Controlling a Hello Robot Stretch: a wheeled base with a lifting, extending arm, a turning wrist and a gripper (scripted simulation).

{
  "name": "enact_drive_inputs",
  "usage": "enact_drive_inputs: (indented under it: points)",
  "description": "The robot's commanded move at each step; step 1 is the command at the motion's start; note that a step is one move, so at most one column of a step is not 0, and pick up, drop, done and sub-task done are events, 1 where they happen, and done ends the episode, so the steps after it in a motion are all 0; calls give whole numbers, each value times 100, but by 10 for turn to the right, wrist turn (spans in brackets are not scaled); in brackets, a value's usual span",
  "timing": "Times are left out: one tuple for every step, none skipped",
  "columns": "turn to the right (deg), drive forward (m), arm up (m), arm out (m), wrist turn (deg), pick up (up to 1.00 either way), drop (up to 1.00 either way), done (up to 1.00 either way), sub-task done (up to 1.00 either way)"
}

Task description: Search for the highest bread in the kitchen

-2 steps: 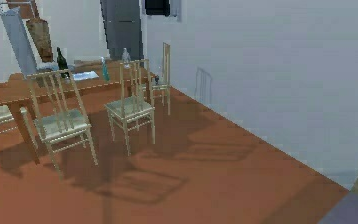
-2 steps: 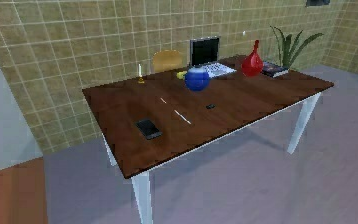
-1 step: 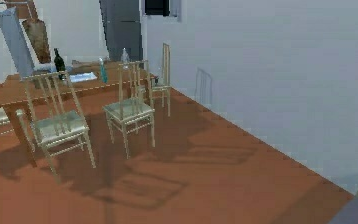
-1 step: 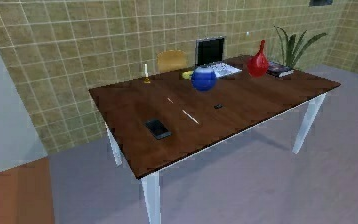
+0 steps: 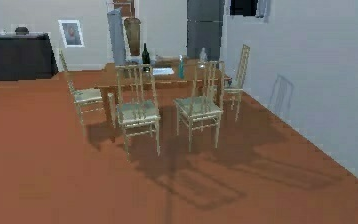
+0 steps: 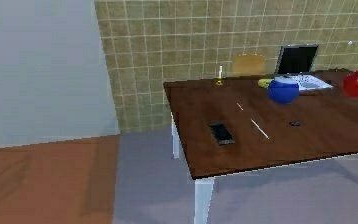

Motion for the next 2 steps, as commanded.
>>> enact_drive_inputs:
  points:
    - [0,100,0,0,0,0,0,0,0]
    - [-60,0,0,0,0,0,0,0,0]
